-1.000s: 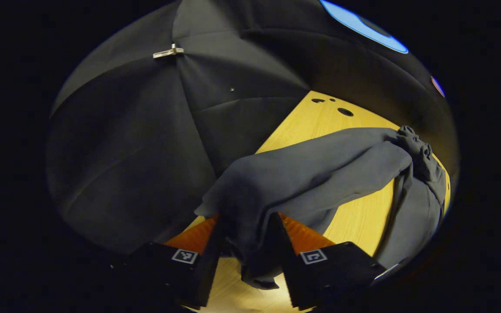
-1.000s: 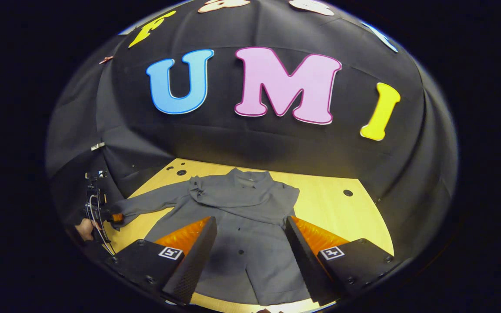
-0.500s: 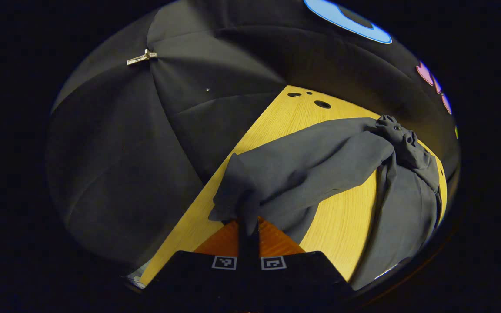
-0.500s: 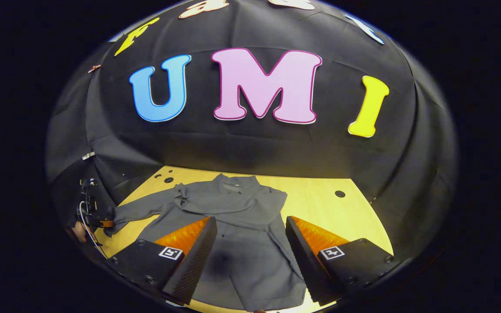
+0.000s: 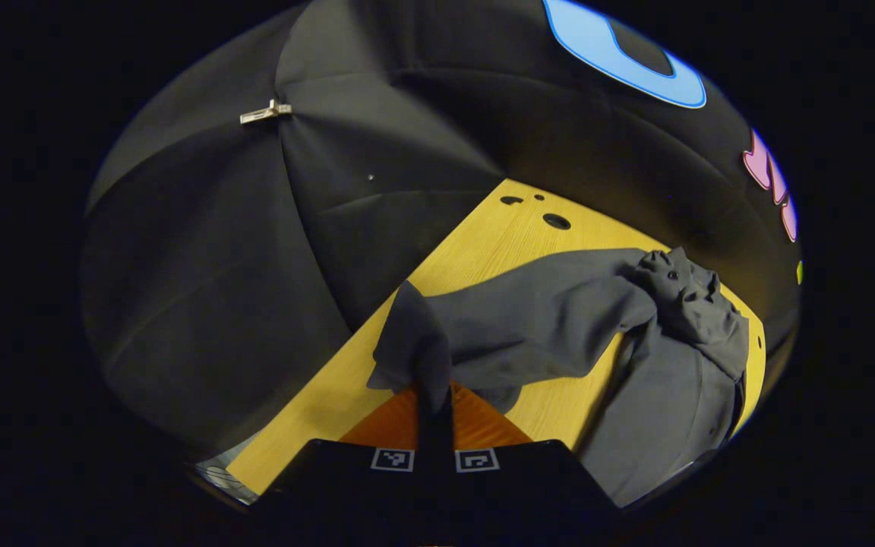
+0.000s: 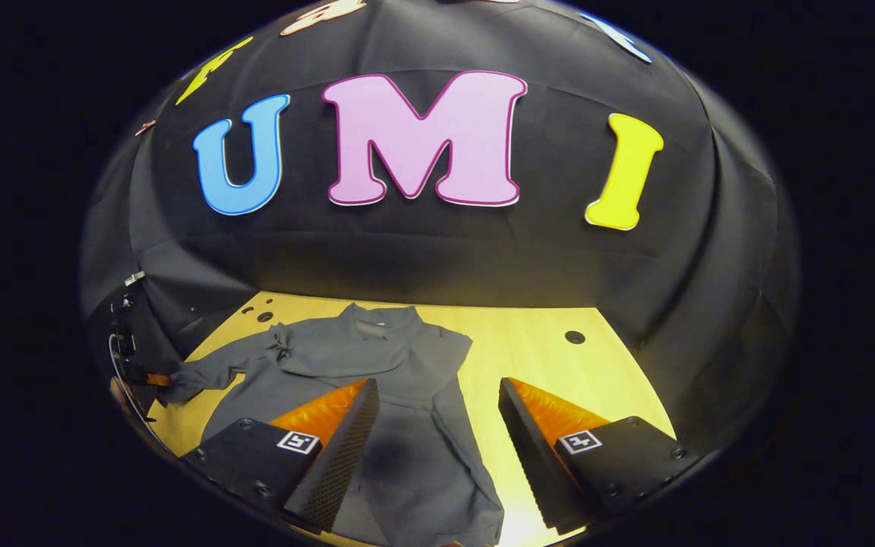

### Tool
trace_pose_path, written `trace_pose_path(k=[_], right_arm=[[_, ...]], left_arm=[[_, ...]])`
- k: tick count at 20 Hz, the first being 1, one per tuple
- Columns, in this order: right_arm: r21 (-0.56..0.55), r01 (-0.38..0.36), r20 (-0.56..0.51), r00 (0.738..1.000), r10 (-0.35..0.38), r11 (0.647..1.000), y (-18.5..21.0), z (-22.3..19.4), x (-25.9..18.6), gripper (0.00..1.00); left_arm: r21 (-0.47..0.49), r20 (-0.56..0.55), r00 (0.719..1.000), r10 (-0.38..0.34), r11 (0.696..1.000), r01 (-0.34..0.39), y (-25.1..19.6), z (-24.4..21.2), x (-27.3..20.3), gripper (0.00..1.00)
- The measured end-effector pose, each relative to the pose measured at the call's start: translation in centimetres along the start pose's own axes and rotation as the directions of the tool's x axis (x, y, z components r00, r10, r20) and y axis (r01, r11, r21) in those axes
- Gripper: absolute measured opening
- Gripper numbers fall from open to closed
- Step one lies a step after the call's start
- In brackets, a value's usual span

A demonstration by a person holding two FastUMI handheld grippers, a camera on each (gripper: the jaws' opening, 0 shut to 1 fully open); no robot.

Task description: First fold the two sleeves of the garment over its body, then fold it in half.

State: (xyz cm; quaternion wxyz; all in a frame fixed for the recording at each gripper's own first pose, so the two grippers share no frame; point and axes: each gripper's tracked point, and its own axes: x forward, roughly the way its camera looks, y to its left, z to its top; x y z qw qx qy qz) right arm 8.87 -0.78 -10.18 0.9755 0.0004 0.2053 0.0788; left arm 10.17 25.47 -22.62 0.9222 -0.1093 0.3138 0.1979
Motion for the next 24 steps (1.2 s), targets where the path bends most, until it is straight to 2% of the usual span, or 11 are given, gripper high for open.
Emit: trace_pose_path(k=[4, 5, 7, 14, 18, 22, 24], right_arm=[[0.025, 0.012, -0.015, 1.000, -0.011, 1.000, -1.9, -0.9, 1.5, 0.98], [0.028, 0.014, -0.020, 1.000, -0.013, 1.000, -2.3, -1.1, 1.9, 0.98], [0.034, 0.017, -0.033, 0.999, -0.016, 0.999, -3.2, -1.6, 2.7, 0.98], [0.058, 0.032, -0.060, 0.998, -0.028, 0.998, -5.3, -3.3, 4.0, 0.98], [0.058, 0.037, -0.077, 0.997, -0.032, 0.998, -7.7, -4.7, 4.8, 0.98], [0.073, 0.031, -0.099, 0.995, -0.024, 0.997, -9.4, -5.6, 5.2, 0.98], [0.081, 0.019, -0.113, 0.994, -0.010, 0.997, -9.8, -6.2, 5.5, 0.98]], left_arm=[[0.027, 0.077, 0.997, -0.029, 0.999, 0.027, -3.9, 5.2, -1.6, 0.05], [0.048, 0.096, 0.994, -0.042, 0.998, 0.037, -5.1, 6.3, -2.0, 0.02], [0.124, 0.135, 0.988, -0.069, 0.991, 0.052, -8.2, 8.4, -2.4, 0.06], [0.333, 0.178, 0.962, -0.205, 0.933, 0.137, -21.7, 11.3, -3.3, 0.05], [0.421, 0.181, 0.931, -0.317, 0.880, 0.218, -30.9, 11.5, -4.3, 0.05], [0.535, 0.166, 0.889, -0.427, 0.796, 0.282, -39.9, 10.0, -5.5, 0.05], [0.586, 0.144, 0.877, -0.459, 0.754, 0.298, -43.6, 8.5, -5.7, 0.05]])
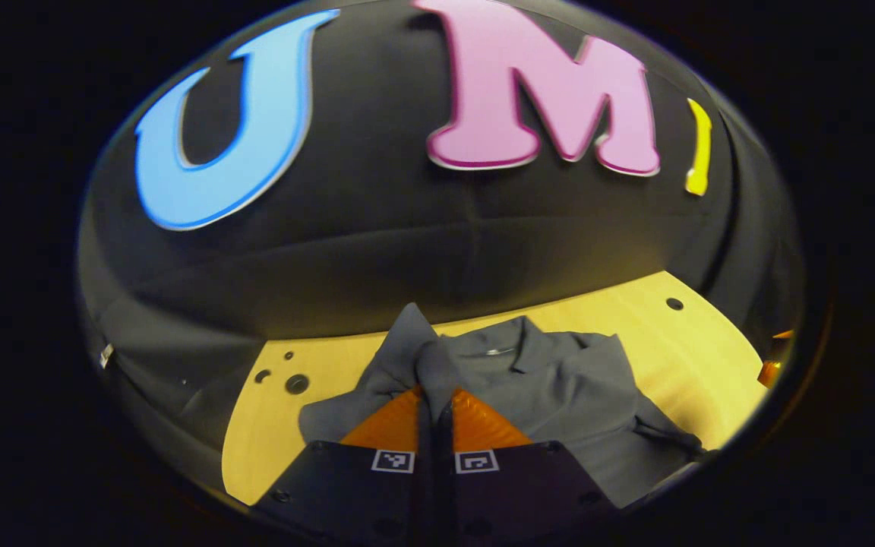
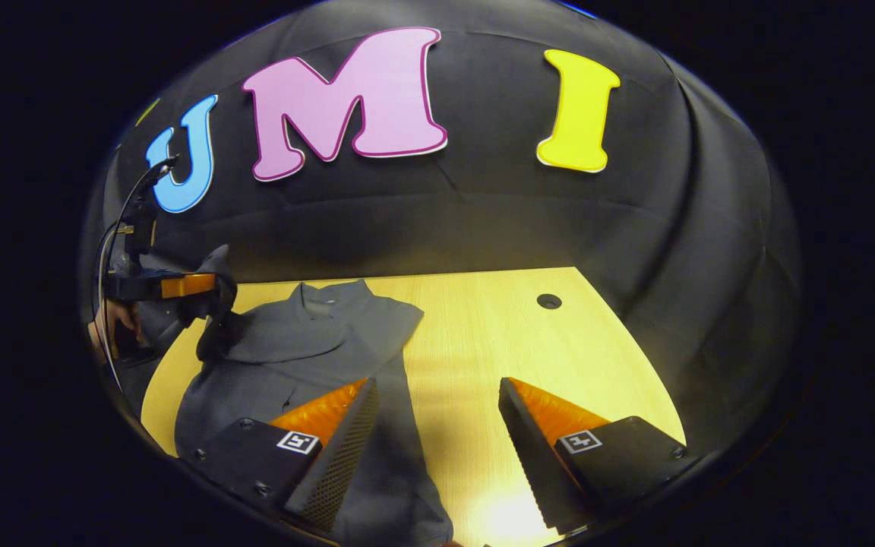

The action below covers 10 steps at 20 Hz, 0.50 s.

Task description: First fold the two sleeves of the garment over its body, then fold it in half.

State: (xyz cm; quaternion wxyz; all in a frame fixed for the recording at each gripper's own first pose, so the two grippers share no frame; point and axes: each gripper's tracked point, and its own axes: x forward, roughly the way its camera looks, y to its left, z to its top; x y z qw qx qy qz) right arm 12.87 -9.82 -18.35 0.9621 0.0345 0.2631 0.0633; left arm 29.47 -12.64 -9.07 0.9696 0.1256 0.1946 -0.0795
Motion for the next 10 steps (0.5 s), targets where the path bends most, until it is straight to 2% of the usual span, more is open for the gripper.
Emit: trace_pose_path(k=[2, 8, 9, 10], right_arm=[[-0.002, -0.019, -0.010, 1.000, 0.019, 1.000, -0.4, -0.5, 0.5, 0.99], [0.013, -0.075, -0.048, 0.996, 0.076, 0.997, -1.5, -1.9, 1.7, 1.00], [0.013, -0.083, -0.053, 0.995, 0.084, 0.996, -1.7, -2.1, 1.8, 1.00], [0.010, -0.090, -0.056, 0.994, 0.091, 0.996, -1.8, -2.3, 1.7, 0.99]], left_arm=[[0.024, 0.008, 0.999, -0.038, 0.999, 0.038, -3.7, 0.6, 1.1, 0.05], [0.018, -0.009, 0.991, -0.137, 0.990, 0.137, -13.1, 0.4, 4.1, 0.05], [0.013, -0.016, 0.989, -0.148, 0.989, 0.149, -14.3, 0.3, 4.6, 0.08], [0.010, -0.023, 0.987, -0.157, 0.988, 0.157, -15.4, 0.3, 5.1, 0.05]])
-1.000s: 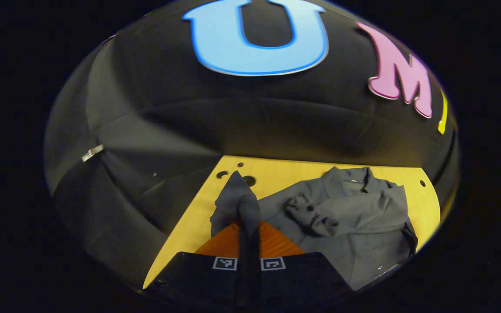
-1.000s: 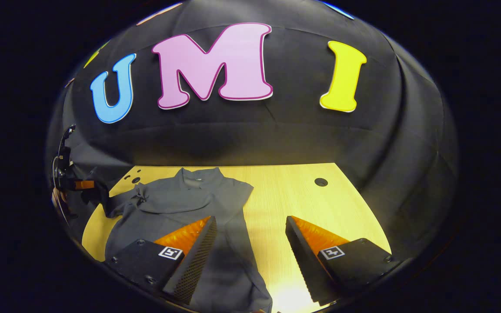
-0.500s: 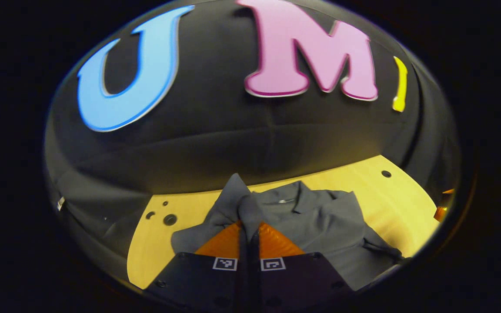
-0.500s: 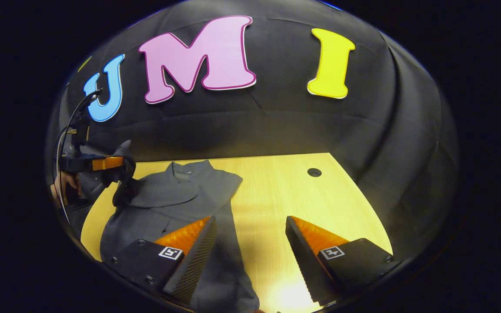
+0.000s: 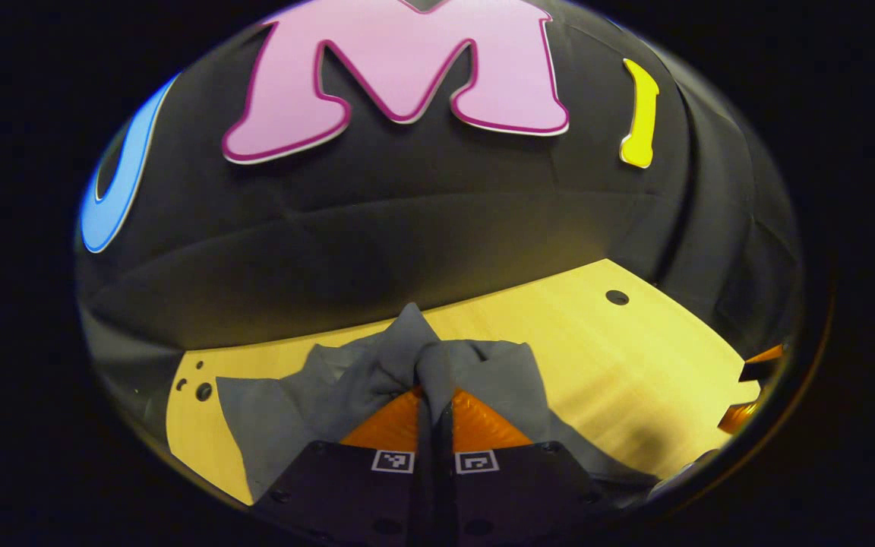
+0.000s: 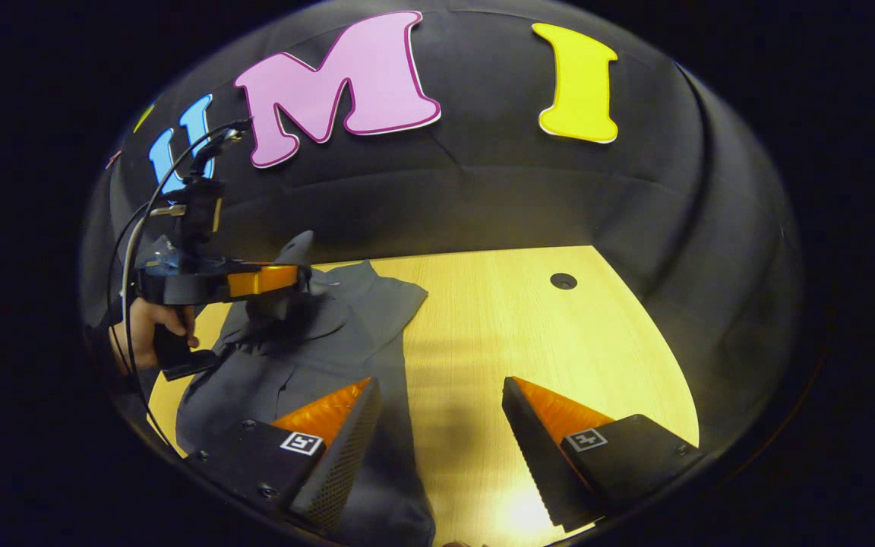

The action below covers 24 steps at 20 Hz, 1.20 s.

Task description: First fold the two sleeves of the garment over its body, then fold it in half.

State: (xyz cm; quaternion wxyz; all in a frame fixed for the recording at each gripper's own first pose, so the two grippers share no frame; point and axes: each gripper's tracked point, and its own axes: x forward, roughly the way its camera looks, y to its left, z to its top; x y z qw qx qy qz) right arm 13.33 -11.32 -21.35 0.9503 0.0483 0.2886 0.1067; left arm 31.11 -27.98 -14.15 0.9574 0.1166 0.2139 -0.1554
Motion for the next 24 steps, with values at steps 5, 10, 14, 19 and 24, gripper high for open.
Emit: trace_pose_path(k=[5, 10, 14, 19, 24], right_arm=[[0.024, -0.012, -0.007, 1.000, 0.013, 1.000, -0.6, -1.1, -0.2, 0.99], [0.074, -0.024, -0.052, 0.998, 0.028, 0.997, 0.1, -3.6, -0.6, 0.99], [0.072, -0.038, -0.119, 0.992, 0.046, 0.997, 0.9, -5.8, -0.8, 0.99], [0.074, -0.044, -0.161, 0.985, 0.056, 0.996, 3.6, -8.2, -2.0, 0.99], [0.085, -0.016, -0.231, 0.972, 0.035, 0.996, 6.3, -13.0, -4.1, 0.99]], left_arm=[[-0.030, -0.077, 0.996, -0.042, 0.999, 0.040, -4.2, -2.1, 2.2, 0.16], [-0.037, -0.096, 0.994, -0.043, 0.999, 0.040, -5.3, -2.6, 1.9, 0.48], [-0.069, -0.075, 0.997, -0.036, 0.997, 0.031, -3.2, -2.9, -1.3, 0.82], [-0.051, -0.080, 0.996, 0.042, 0.998, -0.047, 3.5, -6.8, -8.7, 0.99], [-0.097, -0.162, 0.981, 0.105, 0.988, -0.122, 9.9, -15.8, -18.2, 0.98]])
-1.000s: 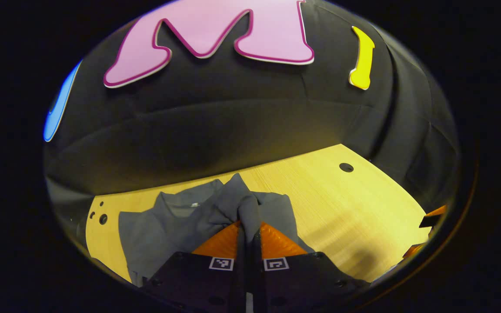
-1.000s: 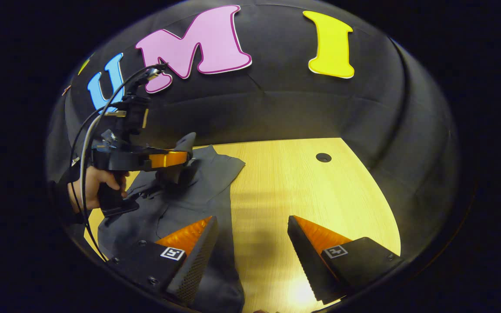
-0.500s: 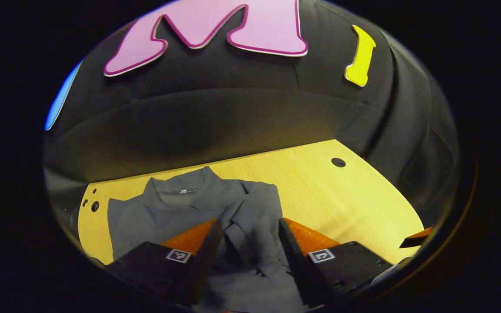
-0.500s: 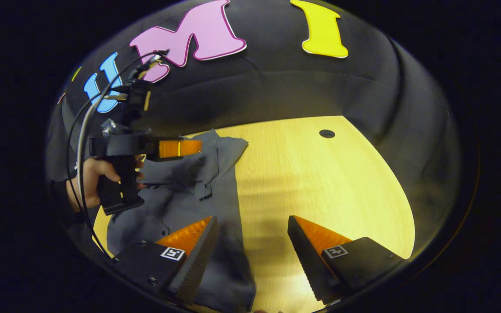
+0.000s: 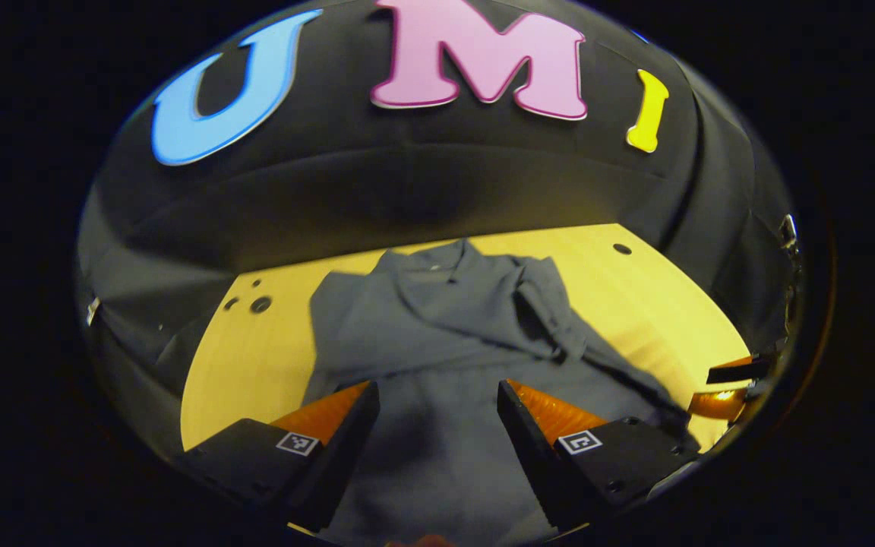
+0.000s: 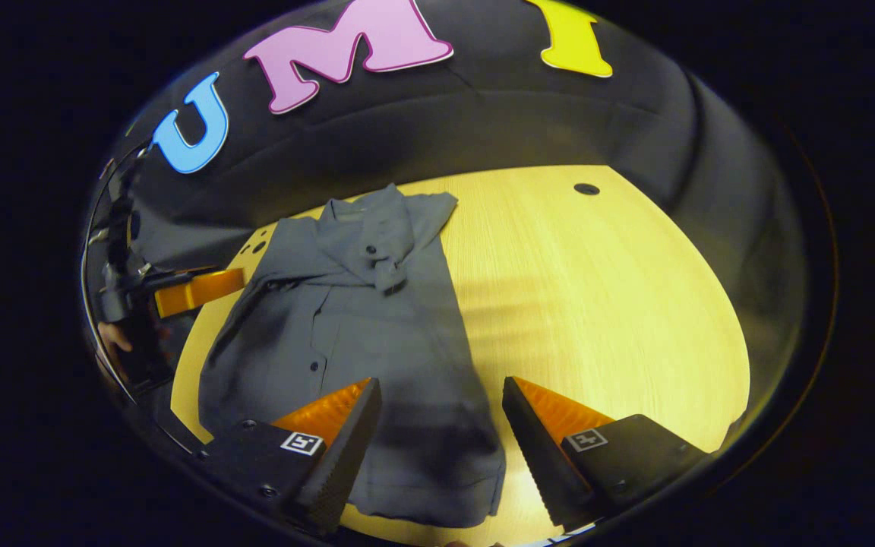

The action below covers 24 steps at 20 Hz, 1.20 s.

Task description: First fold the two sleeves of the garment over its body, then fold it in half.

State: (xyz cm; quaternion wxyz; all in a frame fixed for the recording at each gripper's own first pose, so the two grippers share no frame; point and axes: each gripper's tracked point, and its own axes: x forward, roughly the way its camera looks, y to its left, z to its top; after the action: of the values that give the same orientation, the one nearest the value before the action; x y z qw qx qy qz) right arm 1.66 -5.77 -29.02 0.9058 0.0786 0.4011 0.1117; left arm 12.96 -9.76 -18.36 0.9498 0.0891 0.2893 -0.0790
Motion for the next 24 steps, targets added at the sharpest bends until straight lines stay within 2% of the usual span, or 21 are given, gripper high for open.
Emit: trace_pose_path(k=[3, 8, 14, 18, 24], right_arm=[[-0.025, 0.061, -0.046, 0.997, -0.062, 0.998, -0.5, -3.5, -0.7, 0.99], [-0.024, 0.139, -0.072, 0.987, -0.141, 0.990, -2.1, -6.5, -1.0, 0.99], [-0.006, 0.165, -0.082, 0.983, -0.164, 0.986, -2.4, -8.0, -0.4, 1.00], [0.005, 0.164, -0.110, 0.980, -0.163, 0.986, -1.7, -9.6, 0.3, 0.99], [-0.105, 0.171, -0.124, 0.975, -0.184, 0.980, -1.2, -10.7, 0.5, 0.99]], left_arm=[[-0.041, -0.040, 0.997, 0.065, 0.997, -0.066, 4.4, -6.4, -3.9, 0.98], [-0.091, -0.160, 0.980, 0.122, 0.986, -0.137, 9.0, -16.5, -8.5, 0.99], [-0.175, -0.223, 0.964, 0.144, 0.967, -0.185, 12.1, -21.8, -10.0, 0.98], [-0.199, -0.252, 0.958, 0.137, 0.961, -0.190, 12.3, -23.7, -9.4, 0.98], [-0.199, -0.257, 0.958, 0.124, 0.964, -0.178, 11.5, -24.4, -8.7, 0.96]])
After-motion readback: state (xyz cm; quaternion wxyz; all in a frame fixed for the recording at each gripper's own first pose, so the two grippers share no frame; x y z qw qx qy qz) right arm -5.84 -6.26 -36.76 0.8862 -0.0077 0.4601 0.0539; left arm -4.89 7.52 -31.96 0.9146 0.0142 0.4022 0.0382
